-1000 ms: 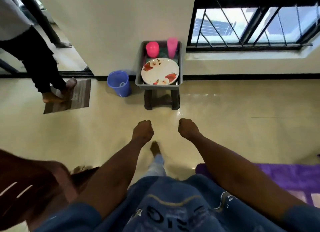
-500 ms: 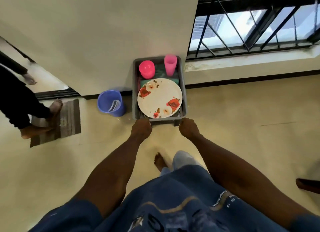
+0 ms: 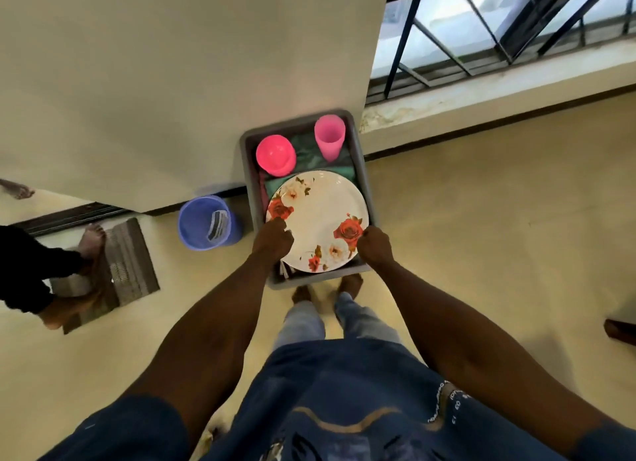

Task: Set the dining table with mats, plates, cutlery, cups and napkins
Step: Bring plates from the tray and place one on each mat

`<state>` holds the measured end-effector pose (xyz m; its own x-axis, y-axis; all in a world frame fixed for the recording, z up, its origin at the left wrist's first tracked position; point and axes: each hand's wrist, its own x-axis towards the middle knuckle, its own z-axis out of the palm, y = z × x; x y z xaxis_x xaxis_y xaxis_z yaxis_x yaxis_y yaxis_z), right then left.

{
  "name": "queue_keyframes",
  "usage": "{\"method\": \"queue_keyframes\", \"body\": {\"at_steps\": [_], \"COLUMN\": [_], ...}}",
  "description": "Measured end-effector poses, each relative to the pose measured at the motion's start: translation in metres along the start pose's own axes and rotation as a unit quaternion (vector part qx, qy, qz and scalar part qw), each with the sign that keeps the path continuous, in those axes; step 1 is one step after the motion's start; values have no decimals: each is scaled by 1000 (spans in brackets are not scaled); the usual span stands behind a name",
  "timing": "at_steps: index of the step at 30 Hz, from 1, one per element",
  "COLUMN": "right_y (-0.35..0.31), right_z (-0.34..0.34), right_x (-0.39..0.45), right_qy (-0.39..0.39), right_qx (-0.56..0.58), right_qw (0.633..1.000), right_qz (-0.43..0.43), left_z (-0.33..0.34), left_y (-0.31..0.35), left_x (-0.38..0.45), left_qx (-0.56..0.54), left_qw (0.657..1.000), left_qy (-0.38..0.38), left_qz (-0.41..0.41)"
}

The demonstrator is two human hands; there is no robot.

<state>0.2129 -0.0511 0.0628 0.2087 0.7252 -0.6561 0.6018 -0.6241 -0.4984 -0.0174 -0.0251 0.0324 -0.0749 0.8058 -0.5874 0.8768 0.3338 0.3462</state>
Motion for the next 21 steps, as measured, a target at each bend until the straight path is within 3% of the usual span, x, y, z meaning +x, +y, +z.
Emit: {"method": "queue_keyframes", "body": {"at_steps": [4,7,12,16,21], "right_y": [3,12,23,33,46], "right_z": [21,42,76,101,116], "right_x": [15,25,41,63,86], "right_qy": [-22,-4,28,46,74], "right_qx": [59,126,256,284,311], "right_qw": [997,990,954,938,918], "right_qz": [35,62,157,194,236], "left_z": [-14,-18,73,10,10], "left_y": [-3,0,-97,-32,-38], "left_x": [37,66,194,139,160], "left_qx": [-50,-128,-257,-270,-267], "left_qw": [999,991,959,953,949], "left_qy": [-20,-32,-87,-101,-123], "left_qz": [6,-37,-77,-94,-111]}}
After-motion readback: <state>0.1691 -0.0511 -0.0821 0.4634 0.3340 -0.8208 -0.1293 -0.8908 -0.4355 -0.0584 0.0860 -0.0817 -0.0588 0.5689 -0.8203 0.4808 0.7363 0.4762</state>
